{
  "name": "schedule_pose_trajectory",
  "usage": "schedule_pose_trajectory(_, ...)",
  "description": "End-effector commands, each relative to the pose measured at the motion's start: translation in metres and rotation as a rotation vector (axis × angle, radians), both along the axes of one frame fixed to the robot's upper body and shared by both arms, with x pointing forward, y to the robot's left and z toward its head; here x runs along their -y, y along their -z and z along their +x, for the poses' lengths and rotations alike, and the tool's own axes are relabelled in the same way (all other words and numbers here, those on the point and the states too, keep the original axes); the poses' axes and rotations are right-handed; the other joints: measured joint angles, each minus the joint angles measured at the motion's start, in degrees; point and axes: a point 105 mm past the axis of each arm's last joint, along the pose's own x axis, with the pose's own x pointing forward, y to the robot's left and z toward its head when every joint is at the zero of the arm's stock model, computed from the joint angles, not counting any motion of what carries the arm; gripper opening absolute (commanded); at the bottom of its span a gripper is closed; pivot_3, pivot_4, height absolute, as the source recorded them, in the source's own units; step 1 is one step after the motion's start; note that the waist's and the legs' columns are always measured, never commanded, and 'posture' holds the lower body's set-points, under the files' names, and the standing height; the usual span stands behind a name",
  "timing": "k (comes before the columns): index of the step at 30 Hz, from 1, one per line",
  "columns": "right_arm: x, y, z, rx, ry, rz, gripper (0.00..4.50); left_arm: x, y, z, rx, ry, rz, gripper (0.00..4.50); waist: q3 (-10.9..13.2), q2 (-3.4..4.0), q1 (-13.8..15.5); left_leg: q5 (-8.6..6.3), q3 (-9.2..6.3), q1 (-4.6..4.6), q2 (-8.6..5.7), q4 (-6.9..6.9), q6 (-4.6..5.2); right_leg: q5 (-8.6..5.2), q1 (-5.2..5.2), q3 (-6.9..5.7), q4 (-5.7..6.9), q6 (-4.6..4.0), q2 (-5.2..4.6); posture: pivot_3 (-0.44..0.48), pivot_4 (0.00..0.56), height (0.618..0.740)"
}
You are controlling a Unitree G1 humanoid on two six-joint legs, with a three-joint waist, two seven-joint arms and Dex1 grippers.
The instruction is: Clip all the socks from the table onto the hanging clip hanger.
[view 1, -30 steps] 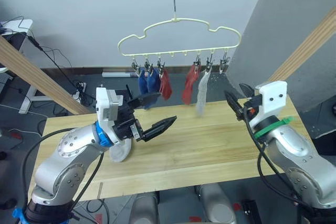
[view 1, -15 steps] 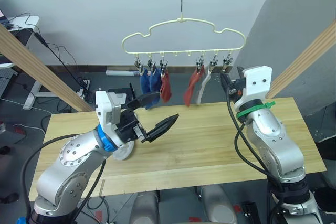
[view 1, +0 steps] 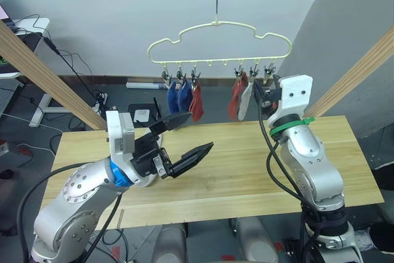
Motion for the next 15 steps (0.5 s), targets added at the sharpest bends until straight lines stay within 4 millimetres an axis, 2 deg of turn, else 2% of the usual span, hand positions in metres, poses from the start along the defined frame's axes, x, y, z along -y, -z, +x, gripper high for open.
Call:
schedule_pose_trajectory(1, 0.003, -0.013, -0.003, 0.062, 0.014, 0.005, 2.50, 0.002, -0.005, -0.007, 0.046, 0.013, -0.001, 4.50, 0.0, 0.00, 0.0, 0.00, 0.00, 0.00, 0.00, 0.00, 0.00, 0.00, 0.00, 0.00, 0.00, 0.00, 0.00, -0.065, 0.254, 0.740)
schedule_pose_trajectory(15, 0.014, -0.014, 0.004, 0.060, 0.089, 0.012, 2.50, 0.008, -0.004, -0.009, 0.055, 0.007, 0.007, 4.50, -0.1, -0.03, 0.1, 0.00, 0.00, 0.01, 0.00, 0.01, 0.00, 0.01, 0.01, 0.00, 0.03, -0.02, 0.00, -0.064, 0.261, 0.740)
